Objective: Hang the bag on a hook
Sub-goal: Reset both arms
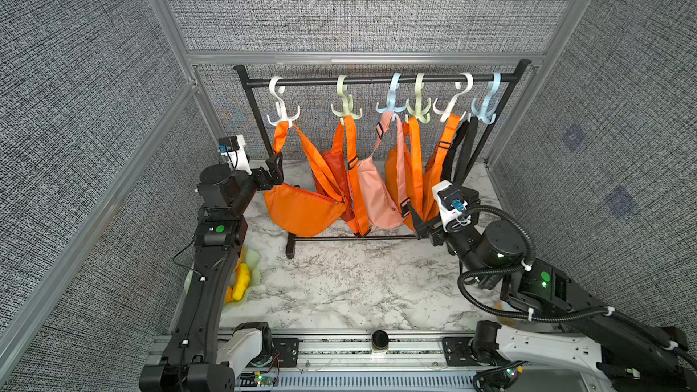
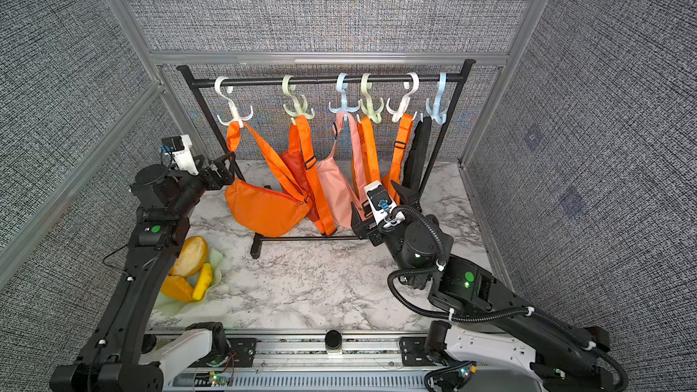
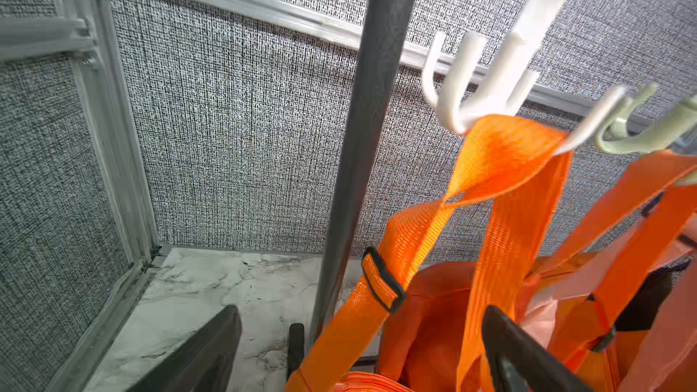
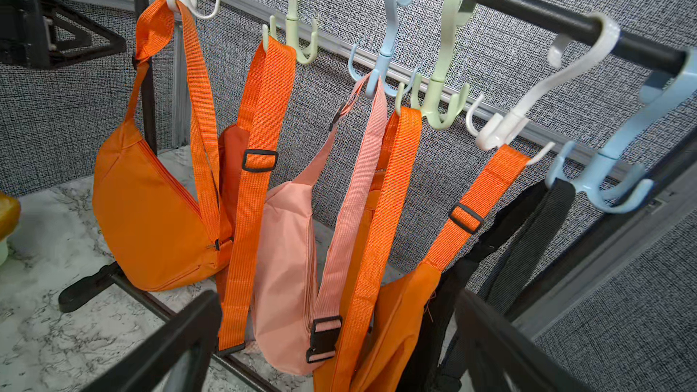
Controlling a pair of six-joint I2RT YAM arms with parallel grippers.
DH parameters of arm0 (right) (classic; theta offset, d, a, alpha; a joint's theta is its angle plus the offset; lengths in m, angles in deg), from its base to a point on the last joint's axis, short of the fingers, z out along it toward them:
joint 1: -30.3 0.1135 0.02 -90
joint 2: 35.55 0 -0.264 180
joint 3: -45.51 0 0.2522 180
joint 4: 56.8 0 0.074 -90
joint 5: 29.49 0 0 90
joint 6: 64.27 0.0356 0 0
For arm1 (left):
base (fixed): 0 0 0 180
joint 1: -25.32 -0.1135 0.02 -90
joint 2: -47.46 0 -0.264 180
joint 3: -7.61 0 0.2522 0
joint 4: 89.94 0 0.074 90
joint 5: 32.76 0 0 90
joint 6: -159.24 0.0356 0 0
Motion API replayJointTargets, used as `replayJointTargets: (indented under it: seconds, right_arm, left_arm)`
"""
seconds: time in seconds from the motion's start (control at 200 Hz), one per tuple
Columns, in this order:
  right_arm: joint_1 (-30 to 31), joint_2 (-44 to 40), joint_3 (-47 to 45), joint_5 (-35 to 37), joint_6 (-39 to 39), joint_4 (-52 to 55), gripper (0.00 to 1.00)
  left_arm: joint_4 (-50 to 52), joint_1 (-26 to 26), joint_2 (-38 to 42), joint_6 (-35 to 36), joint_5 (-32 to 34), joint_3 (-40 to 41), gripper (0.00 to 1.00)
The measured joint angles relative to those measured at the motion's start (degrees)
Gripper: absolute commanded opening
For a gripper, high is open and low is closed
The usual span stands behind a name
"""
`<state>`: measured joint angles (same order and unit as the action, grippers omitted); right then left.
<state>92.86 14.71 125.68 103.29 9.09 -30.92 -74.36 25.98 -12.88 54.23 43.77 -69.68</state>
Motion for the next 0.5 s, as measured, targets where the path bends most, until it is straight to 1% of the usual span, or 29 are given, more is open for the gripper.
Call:
replayJointTargets:
  seconds: [0.18,0.265,0.385,0.5]
  right_arm:
    - [-4.31,2.36,6.95,-0.24,2.47,5.70,0.99]
    - [-5.99,2.01,9.25,-0.48,3.93,7.93,0.99]
    - [-6.47,-1.03,8.79,-0.63,5.05,9.09,0.99]
    - [-6.64,-6.08,5.14,0.72,5.81,8.50,0.99]
  left_arm:
    - [1.73,0.15,4.42,1.25,0.02,-0.59,0.99]
    - [2.36,0.87,7.13,1.62,0.00,-0.22,0.99]
    - [3.13,2.23,10.73,2.19,0.61,0.42,0.99]
    - [3.02,2.82,14.03,2.54,1.55,2.16,0.99]
